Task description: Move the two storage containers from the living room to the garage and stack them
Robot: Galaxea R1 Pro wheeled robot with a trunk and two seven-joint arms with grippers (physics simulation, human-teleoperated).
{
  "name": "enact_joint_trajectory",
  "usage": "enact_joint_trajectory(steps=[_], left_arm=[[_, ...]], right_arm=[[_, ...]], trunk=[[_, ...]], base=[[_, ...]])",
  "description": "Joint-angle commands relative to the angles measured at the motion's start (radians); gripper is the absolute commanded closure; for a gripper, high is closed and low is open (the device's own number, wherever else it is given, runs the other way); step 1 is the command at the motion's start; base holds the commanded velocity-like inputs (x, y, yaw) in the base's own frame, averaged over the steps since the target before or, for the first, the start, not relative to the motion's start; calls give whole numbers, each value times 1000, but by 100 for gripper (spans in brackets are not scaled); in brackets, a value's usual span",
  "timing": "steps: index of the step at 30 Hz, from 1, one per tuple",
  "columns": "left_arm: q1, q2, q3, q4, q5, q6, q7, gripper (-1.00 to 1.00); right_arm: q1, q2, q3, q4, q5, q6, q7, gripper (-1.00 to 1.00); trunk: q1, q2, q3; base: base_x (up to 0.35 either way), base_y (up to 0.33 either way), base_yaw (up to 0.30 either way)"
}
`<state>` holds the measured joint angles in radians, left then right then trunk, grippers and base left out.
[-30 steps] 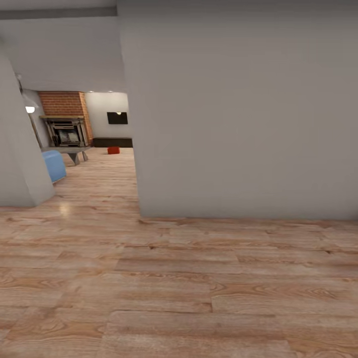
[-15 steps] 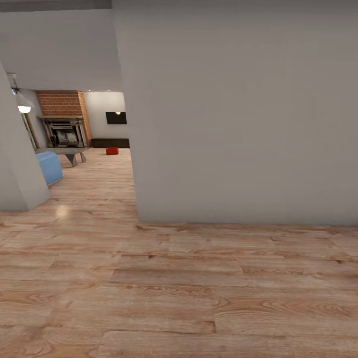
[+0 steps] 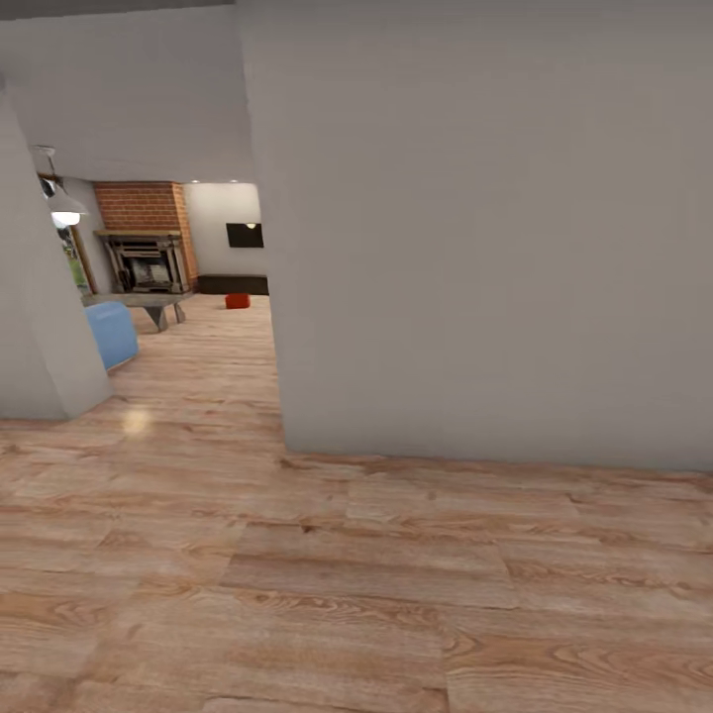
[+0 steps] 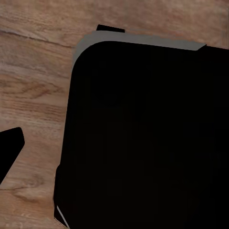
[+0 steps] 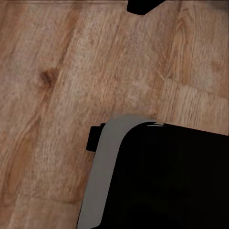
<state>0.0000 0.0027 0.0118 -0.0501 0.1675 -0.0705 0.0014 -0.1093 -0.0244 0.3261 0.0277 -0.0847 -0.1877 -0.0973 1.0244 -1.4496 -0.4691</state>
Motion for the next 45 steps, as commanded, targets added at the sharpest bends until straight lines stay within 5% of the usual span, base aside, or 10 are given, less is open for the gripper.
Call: enact_joint_trajectory(steps=[1,45], left_arm=[[0,0,0,-1,6,-2,0,-100],[0,-1,0,0,6,-2,1,-100]], right_arm=[[-1,-2,9,3,-9,-6,-1,-100],[-1,-6,10,3,-7,-6,-4,-100]], trunk=[[1,0,-1],[1,0,-1]], base=[[324,0,279],[324,0,299]])
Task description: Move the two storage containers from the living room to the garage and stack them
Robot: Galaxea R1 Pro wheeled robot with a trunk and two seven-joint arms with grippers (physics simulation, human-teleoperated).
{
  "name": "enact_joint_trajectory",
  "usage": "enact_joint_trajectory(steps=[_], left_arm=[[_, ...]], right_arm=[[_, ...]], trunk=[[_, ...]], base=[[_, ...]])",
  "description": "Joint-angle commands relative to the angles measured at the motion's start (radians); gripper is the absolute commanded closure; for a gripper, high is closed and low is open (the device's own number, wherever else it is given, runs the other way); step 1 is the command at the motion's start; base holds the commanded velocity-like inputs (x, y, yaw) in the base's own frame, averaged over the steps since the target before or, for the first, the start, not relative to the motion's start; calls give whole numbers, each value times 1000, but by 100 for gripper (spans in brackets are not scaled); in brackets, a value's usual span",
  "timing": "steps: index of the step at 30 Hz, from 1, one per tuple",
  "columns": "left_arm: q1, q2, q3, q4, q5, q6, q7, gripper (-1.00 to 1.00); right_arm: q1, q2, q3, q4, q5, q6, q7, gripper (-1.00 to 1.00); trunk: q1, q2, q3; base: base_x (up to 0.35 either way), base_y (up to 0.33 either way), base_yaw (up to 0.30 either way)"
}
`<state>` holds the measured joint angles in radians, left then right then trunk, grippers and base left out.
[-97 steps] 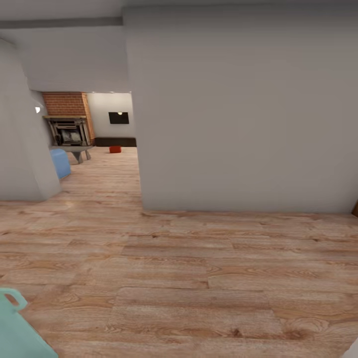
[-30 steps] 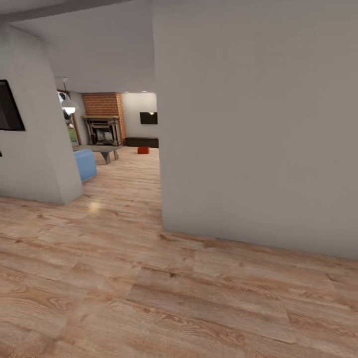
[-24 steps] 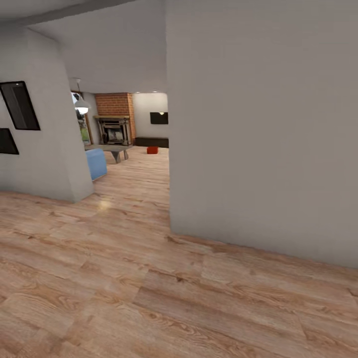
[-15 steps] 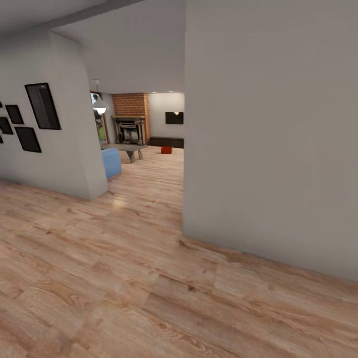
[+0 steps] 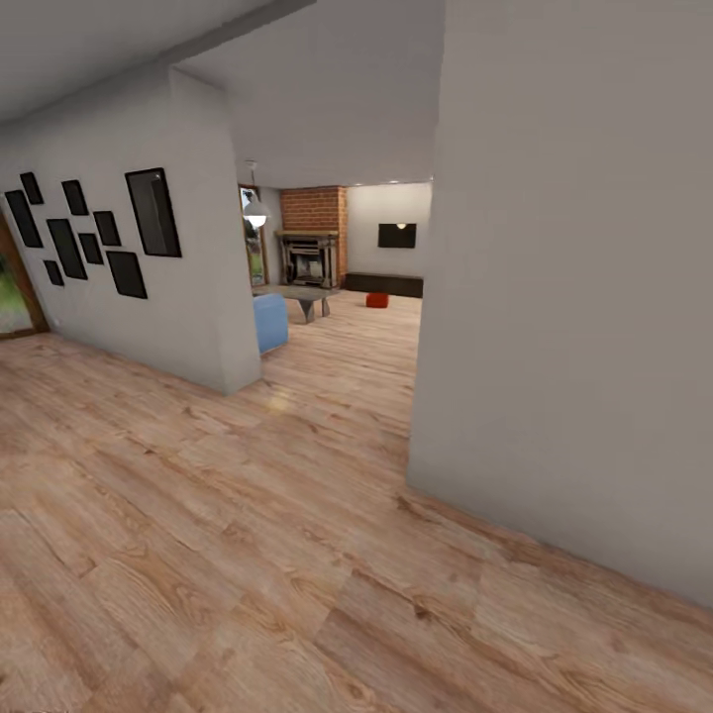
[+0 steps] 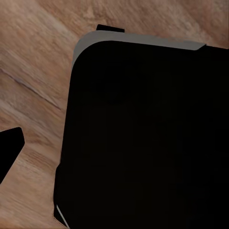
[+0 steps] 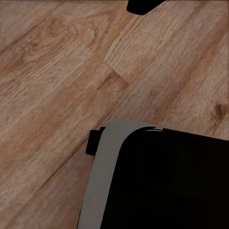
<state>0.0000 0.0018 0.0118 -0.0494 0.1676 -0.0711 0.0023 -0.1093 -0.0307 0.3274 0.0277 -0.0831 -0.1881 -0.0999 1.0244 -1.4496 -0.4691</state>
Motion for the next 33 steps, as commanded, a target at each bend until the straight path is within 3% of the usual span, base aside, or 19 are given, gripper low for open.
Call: enact_joint_trajectory(steps=[1,8,21,33], left_arm=[[0,0,1,-1,6,-2,0,-100],[0,1,1,-1,4,-4,-1,-100],[0,1,1,-3,4,-4,-1,-100],[0,0,-1,-1,6,-2,-1,-100]], right_arm=[[-1,0,8,3,-9,-6,-1,-100],[-1,-2,7,3,-10,-7,0,-100],[-1,-6,8,3,-12,-7,0,-100],[-1,2,13,3,3,-4,1,-100]], trunk=[[1,0,-1],[1,0,-1],[1,0,-1],[1,0,-1]], base=[[324,0,300],[250,0,300],[19,0,300],[296,0,37]])
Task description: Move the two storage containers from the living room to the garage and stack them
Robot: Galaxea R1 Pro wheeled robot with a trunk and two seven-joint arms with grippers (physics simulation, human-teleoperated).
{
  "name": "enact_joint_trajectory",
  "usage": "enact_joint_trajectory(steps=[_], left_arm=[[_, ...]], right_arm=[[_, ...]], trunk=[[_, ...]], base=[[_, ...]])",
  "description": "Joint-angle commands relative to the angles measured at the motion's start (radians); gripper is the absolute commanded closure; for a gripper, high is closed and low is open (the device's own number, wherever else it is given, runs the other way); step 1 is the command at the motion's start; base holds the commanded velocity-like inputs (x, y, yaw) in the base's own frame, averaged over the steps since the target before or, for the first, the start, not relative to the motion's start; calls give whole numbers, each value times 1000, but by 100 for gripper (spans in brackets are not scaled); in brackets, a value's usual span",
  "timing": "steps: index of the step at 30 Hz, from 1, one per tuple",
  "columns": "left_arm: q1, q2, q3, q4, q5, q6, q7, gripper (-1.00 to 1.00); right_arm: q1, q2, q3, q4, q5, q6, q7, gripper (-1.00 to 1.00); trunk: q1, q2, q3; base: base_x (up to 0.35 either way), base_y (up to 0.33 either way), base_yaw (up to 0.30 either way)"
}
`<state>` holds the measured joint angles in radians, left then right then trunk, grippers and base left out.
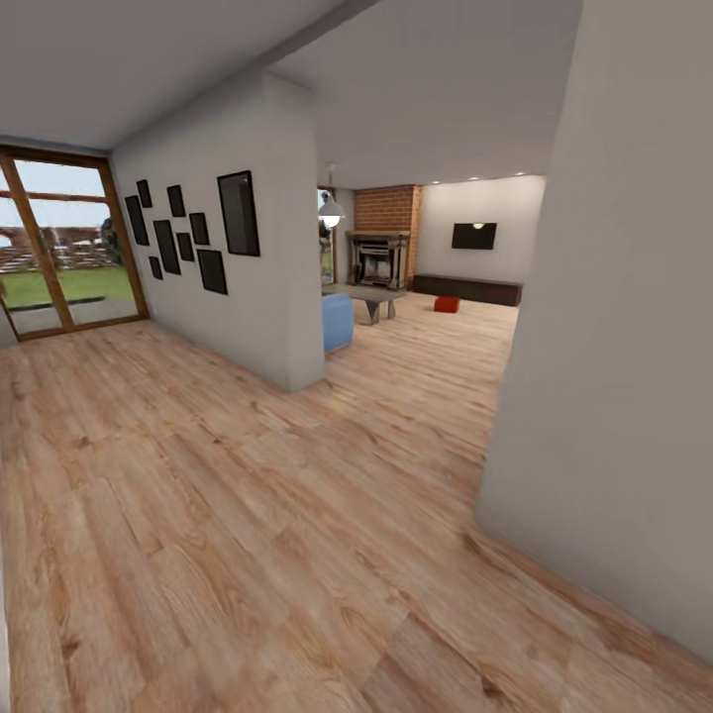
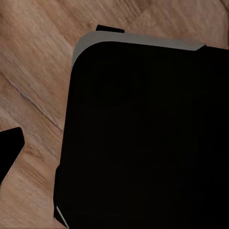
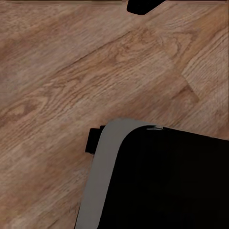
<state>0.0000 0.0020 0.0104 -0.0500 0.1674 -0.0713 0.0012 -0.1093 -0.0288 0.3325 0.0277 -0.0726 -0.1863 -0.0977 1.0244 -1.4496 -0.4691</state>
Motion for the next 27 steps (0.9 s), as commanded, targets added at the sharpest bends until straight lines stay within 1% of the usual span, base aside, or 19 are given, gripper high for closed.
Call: enact_joint_trajectory(steps=[1,27], left_arm=[[0,0,1,-1,6,-2,0,-100],[0,2,0,-1,7,5,0,-100]], right_arm=[[-1,-1,9,3,-5,-6,-1,-100],[-1,-2,11,3,-5,-6,0,-100]], trunk=[[1,0,-1],[1,0,-1]], base=[[322,0,0],[323,0,0]])
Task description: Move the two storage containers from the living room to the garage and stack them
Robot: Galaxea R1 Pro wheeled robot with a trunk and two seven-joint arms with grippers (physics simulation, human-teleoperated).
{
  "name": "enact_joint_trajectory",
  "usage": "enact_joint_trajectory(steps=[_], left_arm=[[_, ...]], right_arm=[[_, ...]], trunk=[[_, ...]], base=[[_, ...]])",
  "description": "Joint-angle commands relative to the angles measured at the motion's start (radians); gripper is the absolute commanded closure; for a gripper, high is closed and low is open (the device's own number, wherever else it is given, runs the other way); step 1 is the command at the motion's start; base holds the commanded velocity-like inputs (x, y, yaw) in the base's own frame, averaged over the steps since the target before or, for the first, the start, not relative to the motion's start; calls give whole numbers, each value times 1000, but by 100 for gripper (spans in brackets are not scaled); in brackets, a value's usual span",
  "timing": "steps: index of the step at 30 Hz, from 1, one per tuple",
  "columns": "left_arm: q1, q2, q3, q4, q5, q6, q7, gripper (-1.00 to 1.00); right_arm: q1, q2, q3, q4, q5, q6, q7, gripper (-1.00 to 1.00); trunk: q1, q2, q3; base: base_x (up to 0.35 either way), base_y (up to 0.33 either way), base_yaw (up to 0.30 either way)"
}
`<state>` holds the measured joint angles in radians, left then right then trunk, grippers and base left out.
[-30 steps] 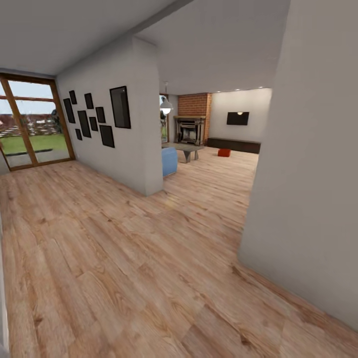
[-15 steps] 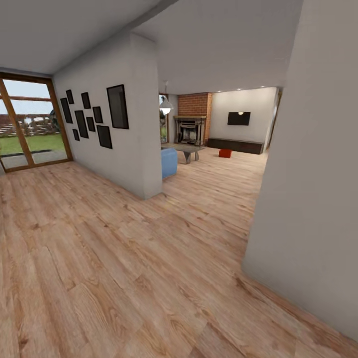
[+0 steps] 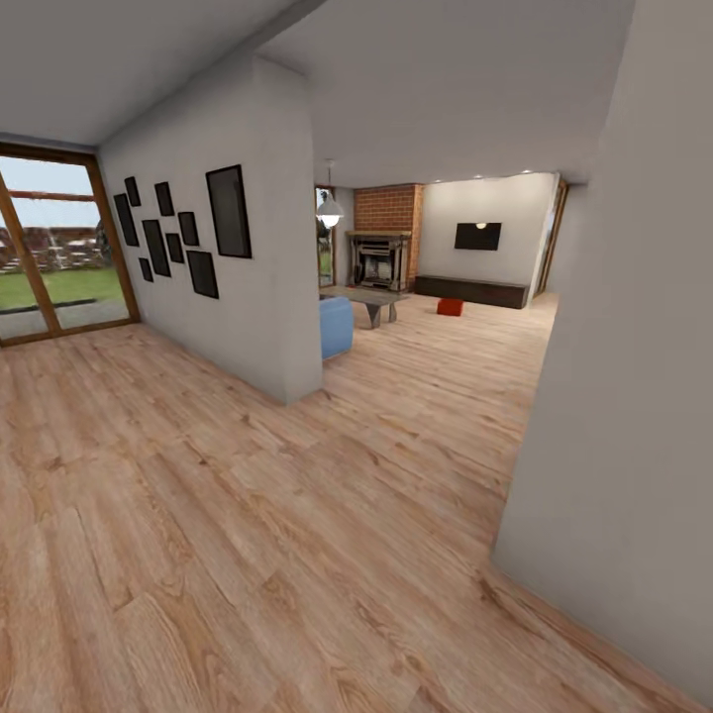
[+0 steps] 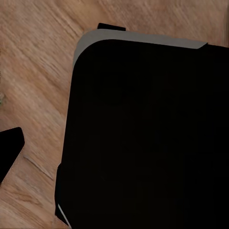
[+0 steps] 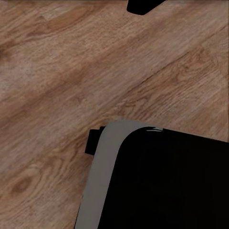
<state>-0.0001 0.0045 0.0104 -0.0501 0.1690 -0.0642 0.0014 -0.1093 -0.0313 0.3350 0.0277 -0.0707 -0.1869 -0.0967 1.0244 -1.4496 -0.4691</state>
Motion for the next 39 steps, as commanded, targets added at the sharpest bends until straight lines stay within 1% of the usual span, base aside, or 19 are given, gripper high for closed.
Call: enact_joint_trajectory(steps=[1,39], left_arm=[[0,0,0,-1,6,-2,0,-100],[0,0,1,-1,6,-2,0,-100]], right_arm=[[-1,0,8,3,-7,-6,-1,-100],[-1,-2,10,3,-5,-7,-1,-100]], trunk=[[1,0,-1],[1,0,-1]], base=[[324,0,0],[324,0,0]])
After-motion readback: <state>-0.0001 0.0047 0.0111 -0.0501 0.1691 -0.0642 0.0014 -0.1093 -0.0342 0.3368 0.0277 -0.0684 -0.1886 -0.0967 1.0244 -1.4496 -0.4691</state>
